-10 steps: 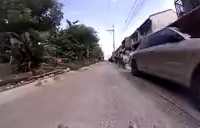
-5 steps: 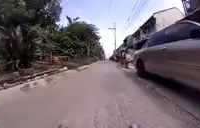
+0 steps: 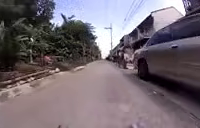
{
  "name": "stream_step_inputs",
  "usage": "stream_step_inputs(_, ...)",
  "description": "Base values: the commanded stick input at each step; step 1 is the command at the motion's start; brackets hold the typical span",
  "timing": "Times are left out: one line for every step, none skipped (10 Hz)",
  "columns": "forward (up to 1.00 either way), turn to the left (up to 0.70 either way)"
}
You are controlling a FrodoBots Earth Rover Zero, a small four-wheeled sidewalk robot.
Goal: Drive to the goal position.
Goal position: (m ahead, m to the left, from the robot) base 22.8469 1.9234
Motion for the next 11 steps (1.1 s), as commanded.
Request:
stream_step_inputs(1.0, 0.02)
stream_step_inputs(1.0, 0.02)
stream_step_inputs(1.0, 0.02)
stream_step_inputs(1.0, 0.02)
stream_step_inputs(1.0, 0.02)
stream_step_inputs(1.0, 0.02)
stream_step_inputs(1.0, 0.02)
stream_step_inputs(1.0, 0.02)
stream_step_inputs(1.0, 0.02)
stream_step_inputs(1.0, 0.02)
stream_step_inputs(1.0, 0.03)
